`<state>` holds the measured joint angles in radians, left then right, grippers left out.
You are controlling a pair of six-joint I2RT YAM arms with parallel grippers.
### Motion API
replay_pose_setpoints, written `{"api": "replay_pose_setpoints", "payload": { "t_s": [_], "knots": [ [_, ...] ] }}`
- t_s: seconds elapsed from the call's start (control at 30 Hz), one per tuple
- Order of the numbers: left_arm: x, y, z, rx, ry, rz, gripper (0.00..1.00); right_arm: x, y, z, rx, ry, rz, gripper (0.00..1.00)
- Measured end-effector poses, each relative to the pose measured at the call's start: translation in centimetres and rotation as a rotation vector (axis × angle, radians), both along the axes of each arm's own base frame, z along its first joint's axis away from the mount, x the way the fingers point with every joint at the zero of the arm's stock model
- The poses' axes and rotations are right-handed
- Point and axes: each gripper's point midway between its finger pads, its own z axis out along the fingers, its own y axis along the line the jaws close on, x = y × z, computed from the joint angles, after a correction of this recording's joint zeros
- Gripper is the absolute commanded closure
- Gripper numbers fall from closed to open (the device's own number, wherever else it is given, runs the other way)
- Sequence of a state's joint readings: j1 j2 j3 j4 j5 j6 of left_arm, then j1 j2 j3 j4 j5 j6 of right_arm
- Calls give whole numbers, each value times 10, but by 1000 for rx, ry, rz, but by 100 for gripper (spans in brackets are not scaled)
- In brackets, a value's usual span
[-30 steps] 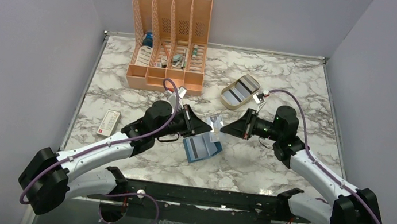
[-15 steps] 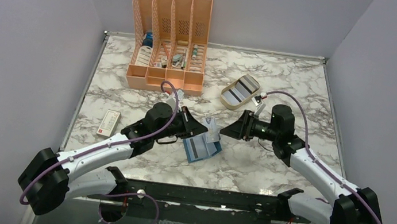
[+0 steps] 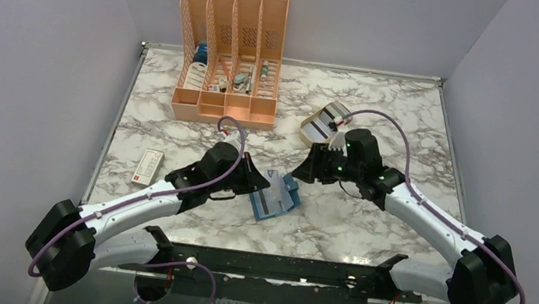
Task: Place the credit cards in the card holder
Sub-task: Insert the credit card into the card holder.
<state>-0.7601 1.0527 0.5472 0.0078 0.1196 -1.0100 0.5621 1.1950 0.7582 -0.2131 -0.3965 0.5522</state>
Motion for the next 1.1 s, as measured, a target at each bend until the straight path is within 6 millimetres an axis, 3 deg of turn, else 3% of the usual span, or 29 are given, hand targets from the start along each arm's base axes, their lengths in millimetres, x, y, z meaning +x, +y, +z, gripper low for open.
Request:
{"api": "replay_pose_setpoints", "payload": {
  "t_s": [0.27,0.57,0.83,1.1],
  "knots": [
    [2,15,-17,59,24,20,100,9,20,-31,-234,2,29,42],
    [0,24,-32,51,72,18,100,21,38,-45,-402,-33,53,56],
    [-2,23,-35,-1,102,-19,100,22,25,-76,-513,17,37,62],
    [-10,16,-48,3,154,-84,100,0,1,-111,-573,99,14,69]
  ]
}}
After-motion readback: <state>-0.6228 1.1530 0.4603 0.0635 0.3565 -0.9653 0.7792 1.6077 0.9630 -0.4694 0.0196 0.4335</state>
